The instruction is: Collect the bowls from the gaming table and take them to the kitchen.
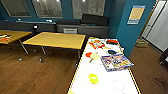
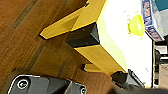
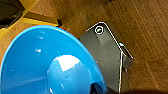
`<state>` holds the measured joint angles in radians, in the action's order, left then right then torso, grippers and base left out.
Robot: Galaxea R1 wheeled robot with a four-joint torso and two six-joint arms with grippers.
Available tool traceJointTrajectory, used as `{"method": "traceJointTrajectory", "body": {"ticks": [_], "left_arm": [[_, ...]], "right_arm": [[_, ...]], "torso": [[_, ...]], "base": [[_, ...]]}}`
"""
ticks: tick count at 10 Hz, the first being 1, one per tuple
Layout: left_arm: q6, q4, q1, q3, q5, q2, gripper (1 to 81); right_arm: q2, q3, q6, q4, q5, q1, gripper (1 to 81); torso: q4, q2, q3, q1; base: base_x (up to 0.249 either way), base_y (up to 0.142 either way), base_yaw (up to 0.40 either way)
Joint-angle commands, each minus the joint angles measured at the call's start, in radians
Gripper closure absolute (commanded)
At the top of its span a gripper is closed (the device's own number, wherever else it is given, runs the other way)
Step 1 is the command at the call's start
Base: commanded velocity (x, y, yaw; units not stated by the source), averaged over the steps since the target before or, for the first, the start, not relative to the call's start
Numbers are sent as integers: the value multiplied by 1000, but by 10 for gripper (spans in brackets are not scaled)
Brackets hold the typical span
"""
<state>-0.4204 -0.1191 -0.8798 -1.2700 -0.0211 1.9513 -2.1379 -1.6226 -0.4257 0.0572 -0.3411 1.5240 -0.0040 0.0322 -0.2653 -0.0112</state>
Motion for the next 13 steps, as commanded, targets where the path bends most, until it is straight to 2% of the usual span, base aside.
{"method": "traceJointTrajectory", "body": {"ticks": [1, 3, 5, 6, 7, 8, 9, 10, 11, 12, 13], "left_arm": [[-14, 29, 208, 52, -161, -2, 10], [-18, 23, 288, 32, -247, 65, 10], [-21, 18, 339, 18, -260, 104, 10], [-67, -9, 350, 9, -243, 92, 10], [-142, -14, 353, -15, -205, 82, 10], [-185, -11, 371, -55, -183, 81, 10], [-187, -16, 402, -98, -200, 95, 10], [-195, -20, 446, -121, -241, 97, 10], [-230, -39, 474, -134, -249, 88, 10], [-302, -68, 480, -138, -238, 71, 10], [-384, -71, 477, -140, -217, 65, 10]], "right_arm": [[42, -15, 1, 26, 40, -40, 811], [31, -42, 1, 26, 42, -49, 811], [31, -37, 2, 39, 42, -49, 811], [28, -43, 1, 45, 40, -50, 811], [30, -43, 1, 46, 40, -57, 811], [31, -39, 1, 47, 42, -69, 811], [21, -43, 2, 47, 43, -70, 811], [1, -55, 2, 47, 50, -73, 811], [-10, -65, 1, 46, 53, -81, 811], [-18, -74, -1, 44, 54, -80, 811], [-22, -77, -2, 43, 54, -83, 811]], "torso": [[0, 0, 0, 0], [0, 0, 0, 0], [0, 0, 0, 0], [0, 0, 0, 0], [0, 0, 0, 0], [0, 0, 0, 0], [0, 0, 0, 0], [0, 0, 0, 0], [0, 0, 0, 0], [0, 0, 0, 0], [0, 0, 0, -1]], "base": [[0, 0, 0], [0, 0, 0], [0, 0, 0], [0, 0, 0], [0, 0, 0], [0, 0, 0], [0, 0, 0], [0, 0, 0], [0, 0, 0], [0, 0, 0], [0, 0, 0]]}}
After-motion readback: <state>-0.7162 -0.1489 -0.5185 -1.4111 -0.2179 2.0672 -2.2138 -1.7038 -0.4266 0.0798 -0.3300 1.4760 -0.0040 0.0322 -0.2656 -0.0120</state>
